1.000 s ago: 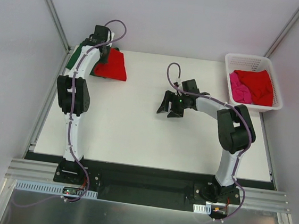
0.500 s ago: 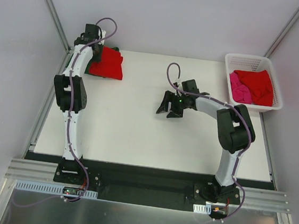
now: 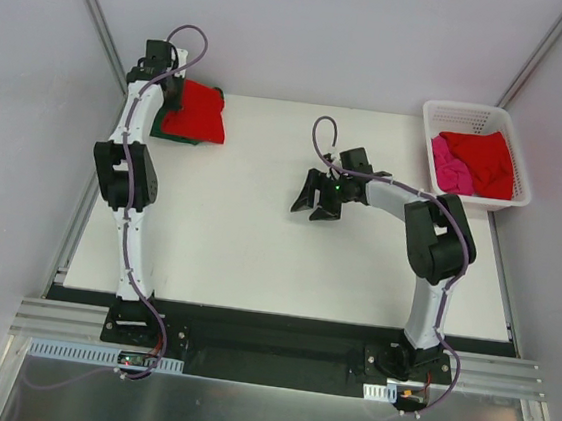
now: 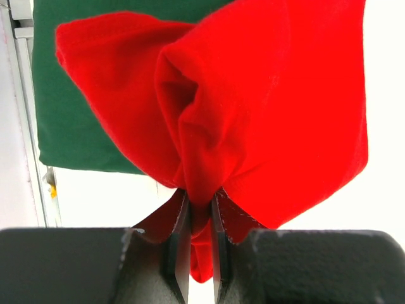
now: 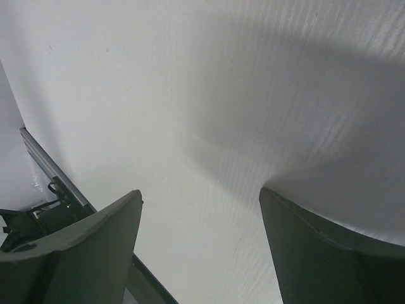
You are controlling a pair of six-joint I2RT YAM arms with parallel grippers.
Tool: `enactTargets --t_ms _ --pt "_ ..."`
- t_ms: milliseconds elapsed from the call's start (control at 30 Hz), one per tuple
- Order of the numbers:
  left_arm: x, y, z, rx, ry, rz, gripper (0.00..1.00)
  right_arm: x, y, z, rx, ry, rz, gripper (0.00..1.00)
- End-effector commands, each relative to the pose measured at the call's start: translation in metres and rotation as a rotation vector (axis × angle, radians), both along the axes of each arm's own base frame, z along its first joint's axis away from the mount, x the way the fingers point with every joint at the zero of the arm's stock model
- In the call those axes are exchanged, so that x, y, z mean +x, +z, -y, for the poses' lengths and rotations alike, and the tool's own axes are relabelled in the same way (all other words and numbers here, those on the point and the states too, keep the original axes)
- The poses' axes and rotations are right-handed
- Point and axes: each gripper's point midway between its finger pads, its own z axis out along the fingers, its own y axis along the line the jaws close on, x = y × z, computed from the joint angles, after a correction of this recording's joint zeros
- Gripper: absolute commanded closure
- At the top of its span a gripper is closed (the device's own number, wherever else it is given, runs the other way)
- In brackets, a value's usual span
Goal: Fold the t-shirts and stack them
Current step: Neatly place the folded tshirt to the corner
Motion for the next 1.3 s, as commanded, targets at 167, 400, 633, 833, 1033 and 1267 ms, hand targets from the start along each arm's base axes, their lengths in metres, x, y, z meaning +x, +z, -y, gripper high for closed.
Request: enactTargets --t_ms 167,400,633,833,1033,1267 --pt "0.008 0.09 -0.019 -0.084 0.017 0.218 1.0 -0.014 -0.039 0.008 -0.096 0.001 -0.084 0.21" --pt "0.004 0.125 -0.01 -0.17 -0.014 0.289 1.0 -0.015 -0.04 0.007 -0.096 0.004 -0.088 0.21" --pt "0.004 0.152 -0.003 -0.244 -0.049 0.36 1.0 -0.015 -0.038 0.004 -0.092 0.008 -0.086 0.21" --pt "0.013 0.109 -0.019 -0.244 -0.004 0.292 1.0 -0.016 -0.037 0.005 -0.097 0.01 -0.086 0.21" --pt "0.02 0.052 -0.024 -0.247 0.026 0.197 1.0 -0.015 -0.035 0.005 -0.097 0.012 -0.085 0.21" --pt "0.011 0.008 -0.026 -0.264 0.071 0.103 0.88 -0.013 -0.03 0.003 -0.091 0.017 -0.079 0.21"
